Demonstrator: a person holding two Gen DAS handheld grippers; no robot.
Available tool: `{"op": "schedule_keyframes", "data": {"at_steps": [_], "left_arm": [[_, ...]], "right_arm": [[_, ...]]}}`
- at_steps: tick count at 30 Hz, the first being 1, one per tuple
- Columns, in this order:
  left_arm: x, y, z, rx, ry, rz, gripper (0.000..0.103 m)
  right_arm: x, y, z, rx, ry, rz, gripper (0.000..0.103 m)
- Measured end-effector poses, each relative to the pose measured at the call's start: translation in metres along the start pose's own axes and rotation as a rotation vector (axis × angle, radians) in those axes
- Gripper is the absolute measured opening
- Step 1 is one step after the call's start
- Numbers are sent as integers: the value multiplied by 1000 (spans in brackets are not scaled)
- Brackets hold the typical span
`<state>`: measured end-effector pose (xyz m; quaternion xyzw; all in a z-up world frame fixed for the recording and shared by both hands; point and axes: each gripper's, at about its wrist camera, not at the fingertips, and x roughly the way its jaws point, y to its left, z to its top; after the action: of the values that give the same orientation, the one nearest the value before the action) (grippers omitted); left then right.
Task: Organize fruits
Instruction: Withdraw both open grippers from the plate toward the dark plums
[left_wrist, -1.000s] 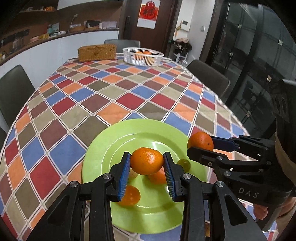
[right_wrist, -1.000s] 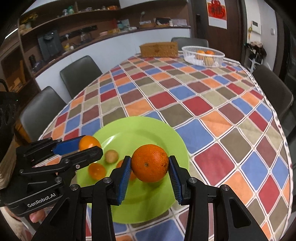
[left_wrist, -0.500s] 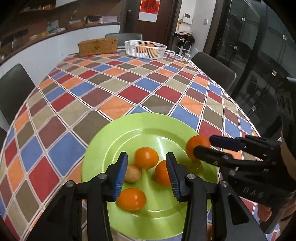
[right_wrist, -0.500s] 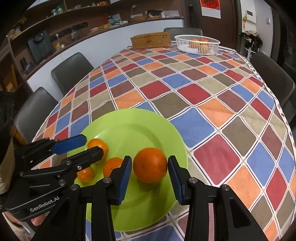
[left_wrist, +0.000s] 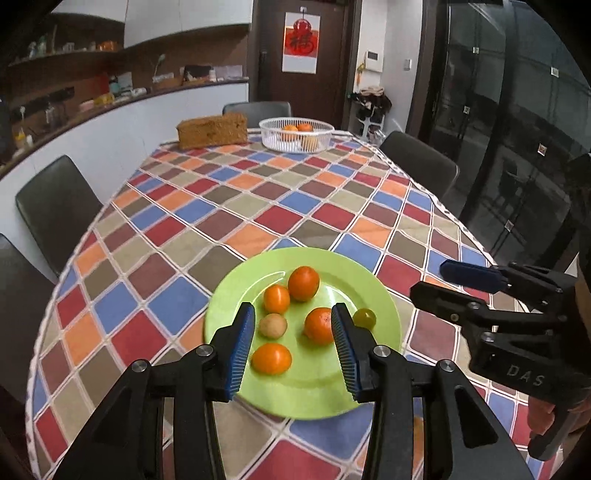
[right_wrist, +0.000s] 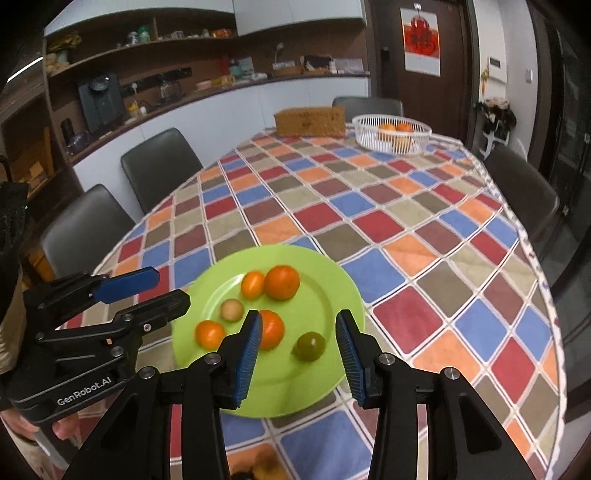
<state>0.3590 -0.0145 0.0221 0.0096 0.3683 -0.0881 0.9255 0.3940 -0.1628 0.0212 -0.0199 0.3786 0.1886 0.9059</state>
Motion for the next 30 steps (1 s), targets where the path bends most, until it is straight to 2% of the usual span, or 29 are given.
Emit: {"op": "schedule_keyframes", "data": {"at_steps": [2,8,12,15,18,20,30], "left_arm": [[-16,0,-3,-4,-26,5,45],[-55,-3,-14,-13,-56,32,51],[-80,-5,-25,5,-90,48,61],[-95,-5,-37,22,-105,58,62],[-104,-4,-46,22,-105,56,65],[-110,-3,-53,19,-107,61,66],[-122,8,-87,11,-88,73,70]], "right_arm": [[-15,4,-2,-5,-26,-3,49],[-50,19,-12,-34,-65,-25,49],[-66,28,-22,-41,-74,-27,49],[-77,35,-30,-48,-83,-36,49],[-85,41,-39,-44,-87,-31,49],[-89,46,-46,-41,-92,-31,56],[-93,66,-76,-23,-67,-38,56]]}}
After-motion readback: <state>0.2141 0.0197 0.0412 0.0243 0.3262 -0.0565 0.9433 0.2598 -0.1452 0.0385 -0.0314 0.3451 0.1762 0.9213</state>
